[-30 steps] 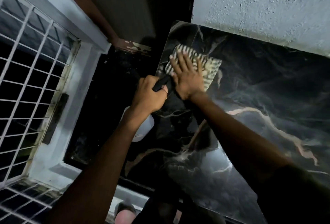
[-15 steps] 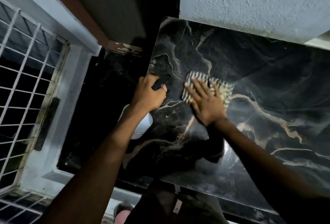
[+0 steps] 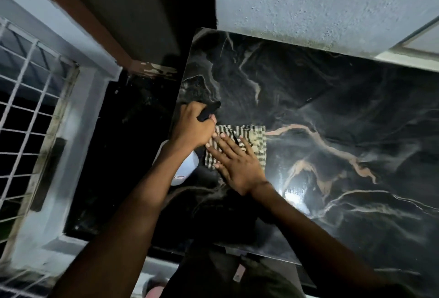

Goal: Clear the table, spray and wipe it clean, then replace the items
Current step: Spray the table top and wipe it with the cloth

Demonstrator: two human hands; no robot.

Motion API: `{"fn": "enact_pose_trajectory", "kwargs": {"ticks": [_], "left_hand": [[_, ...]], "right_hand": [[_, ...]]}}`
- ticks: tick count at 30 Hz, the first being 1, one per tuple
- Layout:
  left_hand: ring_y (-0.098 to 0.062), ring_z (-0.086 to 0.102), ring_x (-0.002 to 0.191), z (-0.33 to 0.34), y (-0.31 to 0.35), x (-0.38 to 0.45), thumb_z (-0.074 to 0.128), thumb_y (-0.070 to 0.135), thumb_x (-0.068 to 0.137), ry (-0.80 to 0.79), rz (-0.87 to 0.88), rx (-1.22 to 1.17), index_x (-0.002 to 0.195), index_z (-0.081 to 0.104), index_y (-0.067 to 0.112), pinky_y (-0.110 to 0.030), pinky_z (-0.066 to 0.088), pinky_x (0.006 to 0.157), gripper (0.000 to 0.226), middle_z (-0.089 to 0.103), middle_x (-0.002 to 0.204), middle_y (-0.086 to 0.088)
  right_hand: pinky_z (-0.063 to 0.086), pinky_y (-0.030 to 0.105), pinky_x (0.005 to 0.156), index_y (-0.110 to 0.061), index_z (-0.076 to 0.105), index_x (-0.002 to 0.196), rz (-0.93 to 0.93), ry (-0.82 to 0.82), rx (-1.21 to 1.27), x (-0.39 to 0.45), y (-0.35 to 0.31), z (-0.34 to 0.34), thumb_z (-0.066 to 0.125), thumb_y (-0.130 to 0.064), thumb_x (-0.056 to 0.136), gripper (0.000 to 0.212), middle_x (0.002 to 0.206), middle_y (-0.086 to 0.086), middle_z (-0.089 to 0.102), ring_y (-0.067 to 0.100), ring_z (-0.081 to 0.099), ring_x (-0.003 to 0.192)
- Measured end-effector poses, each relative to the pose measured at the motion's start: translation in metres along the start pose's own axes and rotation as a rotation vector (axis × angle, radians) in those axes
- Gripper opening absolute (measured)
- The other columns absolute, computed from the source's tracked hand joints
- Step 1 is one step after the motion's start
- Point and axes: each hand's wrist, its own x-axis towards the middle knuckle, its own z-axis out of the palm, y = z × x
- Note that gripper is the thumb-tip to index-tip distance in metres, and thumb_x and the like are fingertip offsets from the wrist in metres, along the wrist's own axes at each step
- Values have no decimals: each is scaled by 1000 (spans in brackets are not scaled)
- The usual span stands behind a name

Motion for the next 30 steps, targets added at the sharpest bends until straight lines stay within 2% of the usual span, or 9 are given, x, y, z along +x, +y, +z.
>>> {"fn": "enact_pose_trajectory", "kwargs": {"ticks": [3,8,12,14,18,22,25,27,30], "left_hand": [[-45,69,88,18,21,3,44,22,67,-20,7,-10,74,68,2,-53,61,78,32,71,81,-24],[-42,70,71,55,51,0,45,21,67,-12,53,8,72,67,-2,-55,60,62,32,71,71,-23],[-44,69,72,88,82,-6,45,21,67,-2,22,4,73,66,-3,-58,60,66,32,70,72,-26],[-45,69,72,105,97,-8,45,21,66,18,-7,3,73,67,-2,-59,60,65,33,70,73,-27],[-42,69,68,138,131,-8,49,23,65,54,-11,18,70,67,-3,-59,59,63,32,70,70,-26],[-46,64,67,166,172,-5,51,21,73,62,-1,108,67,63,-2,-58,58,62,27,65,68,-26],[-48,59,60,180,199,-1,50,21,70,67,54,163,55,49,3,-53,52,54,23,54,58,-28],[-46,63,60,188,210,5,53,18,71,57,51,175,59,55,-3,-53,53,52,25,59,59,-26],[-44,71,68,213,232,10,56,8,80,-36,56,151,74,68,-6,-56,59,53,19,71,72,-26]], "right_hand": [[11,53,125,-40,17,162,262,16,-8,-29,85,-15,31,-50,104,61,172,-6,13,17,14,159],[15,62,123,-41,11,163,862,60,175,-108,247,-46,15,-58,98,67,173,-6,3,19,5,160],[10,67,122,-37,11,164,1034,138,241,-86,288,-55,17,-52,99,67,174,-1,2,21,4,160],[7,68,122,-35,11,164,963,162,281,-49,285,-57,20,-48,103,64,174,2,1,24,4,160],[2,60,123,-36,7,164,503,91,207,14,243,-53,23,-47,106,62,173,-2,-3,20,-1,160],[4,54,127,-31,12,164,223,94,108,-15,234,-38,26,-45,106,61,174,1,5,18,2,160],[7,52,127,-33,14,164,183,121,90,-72,253,-24,30,-46,106,61,172,0,16,17,8,160],[8,51,128,-35,15,164,220,136,97,-107,260,-16,33,-46,105,62,172,-1,19,16,9,160],[0,47,128,-37,11,164,317,149,88,-158,284,-12,32,-48,104,64,173,-4,13,14,6,160]]}}
